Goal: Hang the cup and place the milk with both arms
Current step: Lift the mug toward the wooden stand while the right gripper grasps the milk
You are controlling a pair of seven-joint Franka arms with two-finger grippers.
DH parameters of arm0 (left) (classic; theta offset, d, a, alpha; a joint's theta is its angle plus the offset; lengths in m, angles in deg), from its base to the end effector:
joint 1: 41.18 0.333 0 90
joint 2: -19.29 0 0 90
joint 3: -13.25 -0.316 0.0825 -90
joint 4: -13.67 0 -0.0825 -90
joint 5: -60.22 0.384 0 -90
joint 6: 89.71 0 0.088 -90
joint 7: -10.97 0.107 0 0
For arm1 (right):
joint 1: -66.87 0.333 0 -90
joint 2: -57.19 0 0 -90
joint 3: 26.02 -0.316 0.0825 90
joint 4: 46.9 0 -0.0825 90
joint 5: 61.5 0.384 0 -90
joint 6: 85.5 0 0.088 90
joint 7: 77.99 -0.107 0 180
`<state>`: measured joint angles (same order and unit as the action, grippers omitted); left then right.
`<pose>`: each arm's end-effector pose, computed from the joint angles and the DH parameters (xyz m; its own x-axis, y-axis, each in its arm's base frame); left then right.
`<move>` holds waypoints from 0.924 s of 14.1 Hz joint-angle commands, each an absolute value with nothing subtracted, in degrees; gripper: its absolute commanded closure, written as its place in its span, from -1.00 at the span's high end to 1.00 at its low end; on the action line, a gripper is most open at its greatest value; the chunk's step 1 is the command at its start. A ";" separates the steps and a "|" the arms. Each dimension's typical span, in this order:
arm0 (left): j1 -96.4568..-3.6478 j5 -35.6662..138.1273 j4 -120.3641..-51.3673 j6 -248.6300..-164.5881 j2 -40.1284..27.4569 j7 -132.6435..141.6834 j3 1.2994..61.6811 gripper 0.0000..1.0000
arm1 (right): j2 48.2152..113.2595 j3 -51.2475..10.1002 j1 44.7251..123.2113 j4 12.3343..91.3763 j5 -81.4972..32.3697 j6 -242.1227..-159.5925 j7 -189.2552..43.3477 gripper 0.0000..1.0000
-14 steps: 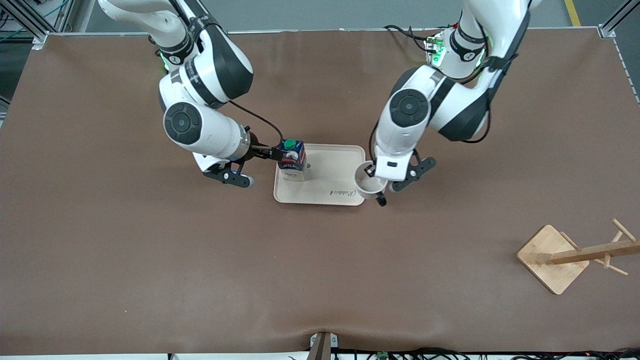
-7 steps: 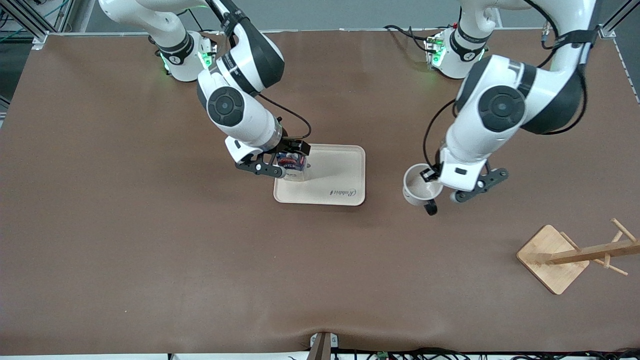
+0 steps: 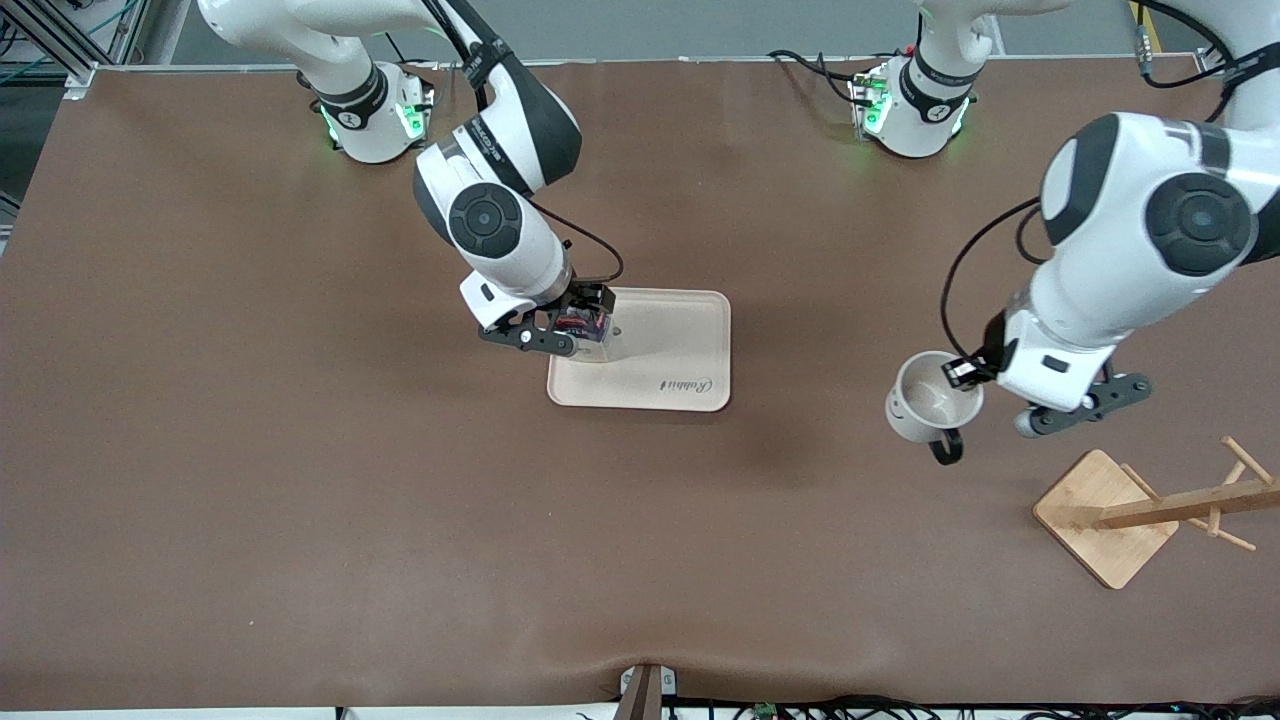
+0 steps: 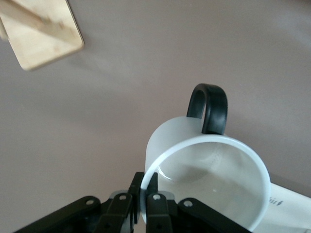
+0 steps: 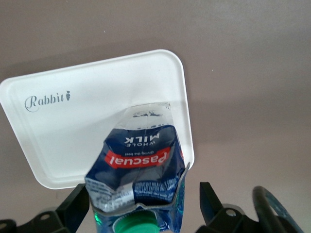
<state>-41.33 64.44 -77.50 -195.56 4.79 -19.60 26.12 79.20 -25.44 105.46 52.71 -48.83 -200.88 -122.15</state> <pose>0.6262 -0.1252 0.4908 0.9571 0.2894 0.0160 0.2896 -0.9571 -0.0082 0.4973 0.4058 0.3492 0.9564 -0.2012 -0.2116 -0.2161 -0.9751 -0.0497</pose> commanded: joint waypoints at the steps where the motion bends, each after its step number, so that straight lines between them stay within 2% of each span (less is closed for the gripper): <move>1: -38.20 65.32 -74.14 -192.98 5.05 -11.82 26.52 -1.00 | 79.95 -24.88 107.29 52.85 -49.72 -203.35 -124.91 1.00; 3: -35.39 65.41 -73.61 -192.81 4.96 -5.41 26.52 -1.00 | 81.18 -24.88 108.35 52.85 -49.72 -204.59 -127.54 1.00; 4: -34.07 65.41 -73.00 -192.81 4.87 -1.81 26.44 -1.00 | 81.44 -24.88 108.62 52.77 -49.72 -204.42 -128.25 -0.04; 5: -32.75 65.41 -72.82 -192.81 4.96 1.45 26.44 -1.00 | 81.53 -24.88 108.36 52.68 -49.63 -203.89 -128.09 -0.98; 9: -28.09 65.50 -72.03 -192.81 4.87 13.40 26.35 -1.00 | 81.18 -24.62 107.48 51.72 -50.25 -200.82 -125.63 -1.00; 11: -26.33 67.06 -71.93 -192.81 4.96 18.85 26.35 -1.00 | 80.74 -24.62 105.64 48.66 -49.55 -197.75 -125.80 -1.00; 13: -25.97 70.93 -71.93 -192.81 5.22 23.87 26.44 -1.00 | 80.57 -24.62 102.05 44.00 -49.19 -189.96 -125.54 -1.00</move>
